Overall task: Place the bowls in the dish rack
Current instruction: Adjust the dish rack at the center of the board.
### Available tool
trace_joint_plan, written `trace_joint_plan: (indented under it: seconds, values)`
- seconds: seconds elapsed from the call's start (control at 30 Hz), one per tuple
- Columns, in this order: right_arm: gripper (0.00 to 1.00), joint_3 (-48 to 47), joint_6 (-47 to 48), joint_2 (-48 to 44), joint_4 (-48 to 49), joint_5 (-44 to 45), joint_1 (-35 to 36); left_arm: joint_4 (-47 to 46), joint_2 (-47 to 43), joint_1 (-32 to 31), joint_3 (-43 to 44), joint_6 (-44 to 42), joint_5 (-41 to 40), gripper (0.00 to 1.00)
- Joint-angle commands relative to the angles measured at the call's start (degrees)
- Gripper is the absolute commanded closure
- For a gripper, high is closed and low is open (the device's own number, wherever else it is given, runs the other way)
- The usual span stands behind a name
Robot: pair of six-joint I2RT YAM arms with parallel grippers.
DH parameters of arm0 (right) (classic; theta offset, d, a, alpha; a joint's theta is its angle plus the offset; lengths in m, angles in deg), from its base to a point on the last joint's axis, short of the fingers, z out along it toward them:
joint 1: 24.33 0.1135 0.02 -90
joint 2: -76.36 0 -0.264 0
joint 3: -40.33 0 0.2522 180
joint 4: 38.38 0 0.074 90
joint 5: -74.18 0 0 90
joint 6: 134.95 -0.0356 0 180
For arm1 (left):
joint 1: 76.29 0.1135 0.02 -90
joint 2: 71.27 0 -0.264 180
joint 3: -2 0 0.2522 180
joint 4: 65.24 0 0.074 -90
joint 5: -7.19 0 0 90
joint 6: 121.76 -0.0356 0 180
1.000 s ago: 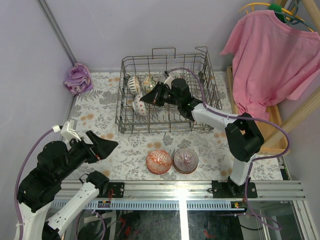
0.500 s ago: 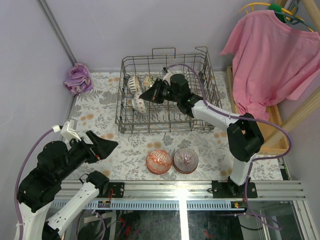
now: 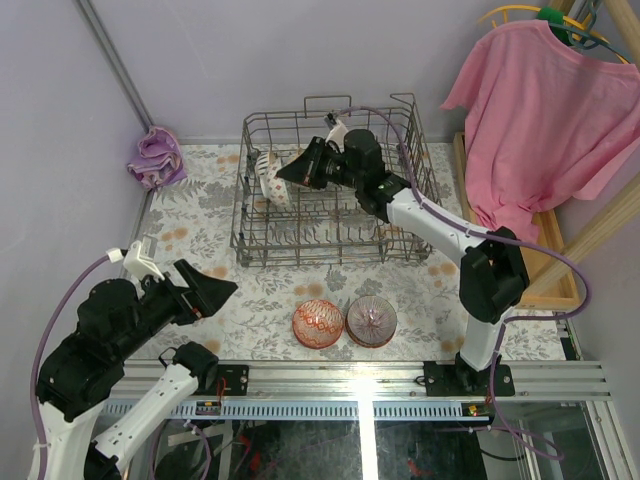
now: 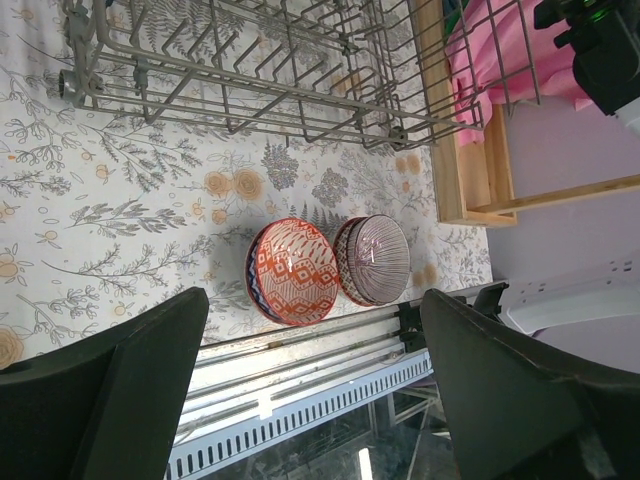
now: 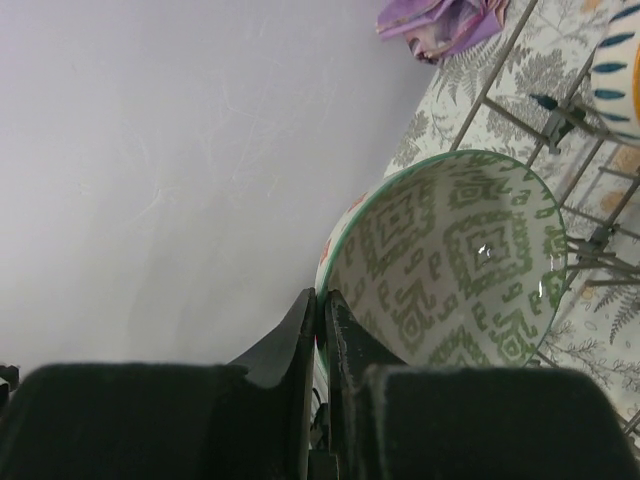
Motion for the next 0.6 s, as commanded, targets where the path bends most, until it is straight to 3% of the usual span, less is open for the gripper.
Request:
trace_joint_plan:
  seconds: [0.0, 0.23, 0.4, 0.57]
  values:
    - [1.00, -4.4, 0.7, -2.9, 3.4, -1.6, -1.8, -0.3, 1.0, -0.1, 0.6, -1.7, -0.9, 0.13]
    - [1.00, -9.2, 0.1, 0.0, 5.2, -2.5, -4.3, -0.8, 1.8, -0.1, 0.4, -2.4, -1.2, 0.12]
    - [1.00, -15.3, -3.3, 6.8, 13.2, -2.2, -5.6, -1.5, 2.4, -0.1, 0.4, -2.9, -1.4, 0.12]
    - [1.00, -27.2, -4.8, 17.6, 15.7, -0.5, -5.9, -1.5, 2.8, -0.1, 0.5, -3.6, -1.6, 0.12]
